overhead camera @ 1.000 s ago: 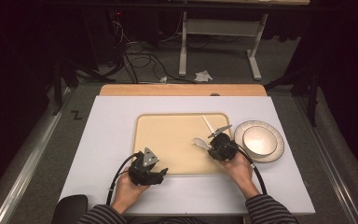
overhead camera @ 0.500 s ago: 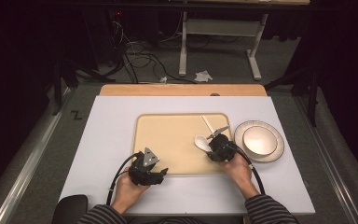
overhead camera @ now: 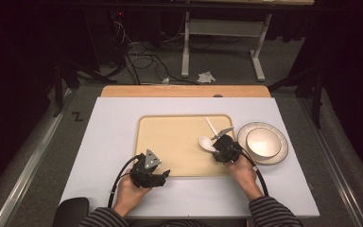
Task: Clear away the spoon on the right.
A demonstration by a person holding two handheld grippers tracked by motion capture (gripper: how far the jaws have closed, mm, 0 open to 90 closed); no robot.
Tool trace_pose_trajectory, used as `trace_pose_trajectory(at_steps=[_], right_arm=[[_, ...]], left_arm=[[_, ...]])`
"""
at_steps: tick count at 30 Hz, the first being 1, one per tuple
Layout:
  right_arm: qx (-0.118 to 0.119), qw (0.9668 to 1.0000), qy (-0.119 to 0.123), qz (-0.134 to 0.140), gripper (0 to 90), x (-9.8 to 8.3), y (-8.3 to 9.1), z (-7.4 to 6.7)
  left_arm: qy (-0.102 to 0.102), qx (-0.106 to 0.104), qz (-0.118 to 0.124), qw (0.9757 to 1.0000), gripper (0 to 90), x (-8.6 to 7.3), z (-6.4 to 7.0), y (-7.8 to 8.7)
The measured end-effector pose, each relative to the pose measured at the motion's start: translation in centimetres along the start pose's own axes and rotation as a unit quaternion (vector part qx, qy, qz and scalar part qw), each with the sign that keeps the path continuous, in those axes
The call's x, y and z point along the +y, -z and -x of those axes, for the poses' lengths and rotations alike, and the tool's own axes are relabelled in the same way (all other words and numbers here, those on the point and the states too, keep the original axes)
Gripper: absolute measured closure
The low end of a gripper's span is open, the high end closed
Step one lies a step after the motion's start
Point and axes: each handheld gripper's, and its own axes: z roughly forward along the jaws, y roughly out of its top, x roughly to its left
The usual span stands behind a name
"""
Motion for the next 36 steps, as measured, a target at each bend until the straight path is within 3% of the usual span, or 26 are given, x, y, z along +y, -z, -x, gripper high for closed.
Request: trace_pose_trajectory(at_steps=[17, 19, 20, 21, 29, 36], right_arm=[[-0.035, 0.9994, -0.005, 0.001, 69.5, 0.0, -0.1, 0.8], [-0.035, 0.9992, -0.017, 0.002, 66.6, 0.1, -0.2, 0.9], [-0.036, 0.9993, -0.009, 0.006, 65.5, 0.1, -0.2, 1.2], [-0.037, 0.9989, -0.031, 0.003, 64.5, 0.1, -0.2, 1.1], [-0.037, 0.9987, -0.031, 0.016, 61.0, 0.1, -0.5, 1.9], [-0.035, 0.9989, -0.03, 0.012, 59.6, 0.0, -0.3, 2.0]], left_arm=[[0.0, 0.0, 0.002, 1.0, 35.3, 0.1, 0.0, 0.0], [0.002, 0.0, 0.004, 1.0, 35.3, 0.0, 0.0, -0.1], [0.002, 0.0, 0.003, 1.0, 35.3, 0.0, 0.0, -0.1], [0.002, 0.0, 0.004, 1.0, 35.3, 0.1, 0.0, 0.0], [0.0, -0.001, 0.002, 1.0, 35.3, 0.0, 0.0, 0.0], [0.0, -0.002, 0.003, 1.0, 35.3, 0.1, 0.0, 0.0]])
